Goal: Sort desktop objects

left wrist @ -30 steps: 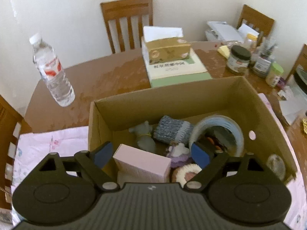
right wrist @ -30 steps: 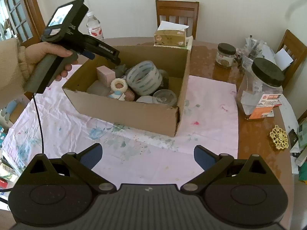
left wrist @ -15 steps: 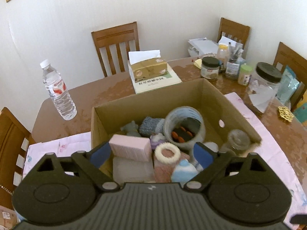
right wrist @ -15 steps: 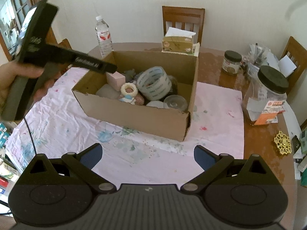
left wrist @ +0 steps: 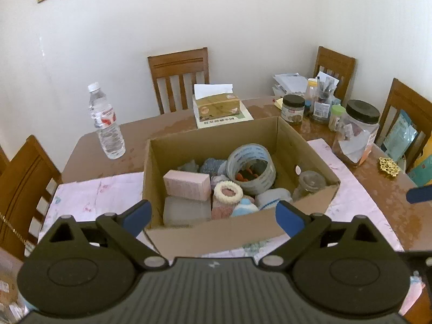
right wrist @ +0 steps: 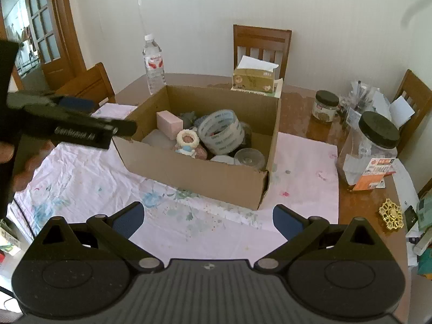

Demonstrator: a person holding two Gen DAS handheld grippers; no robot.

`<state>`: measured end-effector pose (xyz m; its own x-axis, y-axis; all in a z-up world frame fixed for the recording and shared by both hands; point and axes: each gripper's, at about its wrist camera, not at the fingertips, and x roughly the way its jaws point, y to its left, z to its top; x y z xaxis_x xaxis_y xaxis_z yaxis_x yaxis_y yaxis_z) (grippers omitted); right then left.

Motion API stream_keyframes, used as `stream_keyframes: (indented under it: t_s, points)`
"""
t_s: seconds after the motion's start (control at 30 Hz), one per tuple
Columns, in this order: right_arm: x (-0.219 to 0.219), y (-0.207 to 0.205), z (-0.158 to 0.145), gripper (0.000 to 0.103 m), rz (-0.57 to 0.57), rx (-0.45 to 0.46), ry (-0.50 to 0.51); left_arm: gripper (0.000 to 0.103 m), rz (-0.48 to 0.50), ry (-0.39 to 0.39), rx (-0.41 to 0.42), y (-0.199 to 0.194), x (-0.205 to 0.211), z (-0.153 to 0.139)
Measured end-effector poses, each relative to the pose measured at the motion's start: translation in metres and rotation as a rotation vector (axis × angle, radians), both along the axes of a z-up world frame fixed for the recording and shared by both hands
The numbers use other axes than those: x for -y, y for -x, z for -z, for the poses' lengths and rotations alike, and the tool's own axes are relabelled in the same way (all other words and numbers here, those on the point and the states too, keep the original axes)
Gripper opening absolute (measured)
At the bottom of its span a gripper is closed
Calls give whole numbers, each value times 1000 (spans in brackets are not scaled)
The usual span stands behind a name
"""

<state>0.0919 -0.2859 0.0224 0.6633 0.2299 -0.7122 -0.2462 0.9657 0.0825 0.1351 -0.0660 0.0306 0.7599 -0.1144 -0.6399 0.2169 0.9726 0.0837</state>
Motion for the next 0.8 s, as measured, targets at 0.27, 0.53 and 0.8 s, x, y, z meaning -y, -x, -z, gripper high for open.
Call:
stream_keyframes:
  t_s: [0.27, 0.53, 0.8]
  points:
    - [-1, 9, -5, 103, 3, 25, 5, 98, -69, 22, 10, 33, -2, 2]
    - [-5, 15, -8, 103, 5, 43, 8, 102, -111, -10, 45, 61, 5, -2]
    - [-12, 18, -11, 103, 9, 63, 4, 102, -132, 6, 21, 75, 3, -8]
